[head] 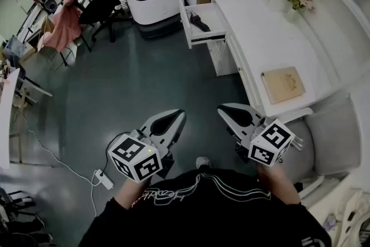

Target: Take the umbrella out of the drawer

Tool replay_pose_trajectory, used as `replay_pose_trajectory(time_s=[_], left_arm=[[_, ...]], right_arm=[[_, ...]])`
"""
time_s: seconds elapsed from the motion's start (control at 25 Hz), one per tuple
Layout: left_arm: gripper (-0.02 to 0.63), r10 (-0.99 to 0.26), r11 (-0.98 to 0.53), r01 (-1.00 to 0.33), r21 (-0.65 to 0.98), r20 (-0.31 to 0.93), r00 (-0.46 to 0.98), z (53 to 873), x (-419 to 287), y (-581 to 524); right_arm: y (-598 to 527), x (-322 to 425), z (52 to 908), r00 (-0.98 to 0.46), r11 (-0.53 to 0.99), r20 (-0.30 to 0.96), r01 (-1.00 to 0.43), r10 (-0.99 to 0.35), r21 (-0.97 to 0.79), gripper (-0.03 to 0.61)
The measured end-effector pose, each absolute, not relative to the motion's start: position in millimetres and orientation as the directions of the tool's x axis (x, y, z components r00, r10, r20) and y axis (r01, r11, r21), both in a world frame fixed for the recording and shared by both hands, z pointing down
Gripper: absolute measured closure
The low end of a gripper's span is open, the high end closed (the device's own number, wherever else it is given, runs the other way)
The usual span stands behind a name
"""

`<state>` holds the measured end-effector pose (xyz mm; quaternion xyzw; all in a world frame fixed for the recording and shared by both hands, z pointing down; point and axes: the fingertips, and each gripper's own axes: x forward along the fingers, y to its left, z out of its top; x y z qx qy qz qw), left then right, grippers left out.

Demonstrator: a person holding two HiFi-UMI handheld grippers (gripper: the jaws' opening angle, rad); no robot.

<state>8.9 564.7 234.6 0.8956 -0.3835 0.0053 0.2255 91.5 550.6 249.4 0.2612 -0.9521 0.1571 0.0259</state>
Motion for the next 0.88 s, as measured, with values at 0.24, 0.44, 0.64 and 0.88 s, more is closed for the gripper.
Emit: replay_pose_trajectory(time_s=[0.24,0.44,0.64,0.88], left_arm=[[0.594,-0.691,-0.594,-0.694,0.407,0.184,0.699,238.2,18.8,538.3],[0.594,-0.699,-0.593,-0.704,0.392,0.185,0.691,238.5,40.8,502.4],[0.594,-0.713,-0.587,-0.722,0.366,0.188,0.676,231.5,58.3,478.5],[0.594,-0.726,-0.573,-0.740,0.351,0.202,0.658,237.5,57.3,456.5]], right_arm=[[525.1,102.6,253.3,-0.861,0.809,0.143,-0.508,-0.488,-0.297,0.534],[485.4,129.8,253.1,-0.871,0.788,0.090,-0.478,-0.483,-0.388,0.532],[454.4,147.3,255.0,-0.825,0.788,0.155,-0.564,-0.543,-0.246,0.532],[428.7,143.5,257.2,-0.845,0.799,0.137,-0.533,-0.516,-0.278,0.532]])
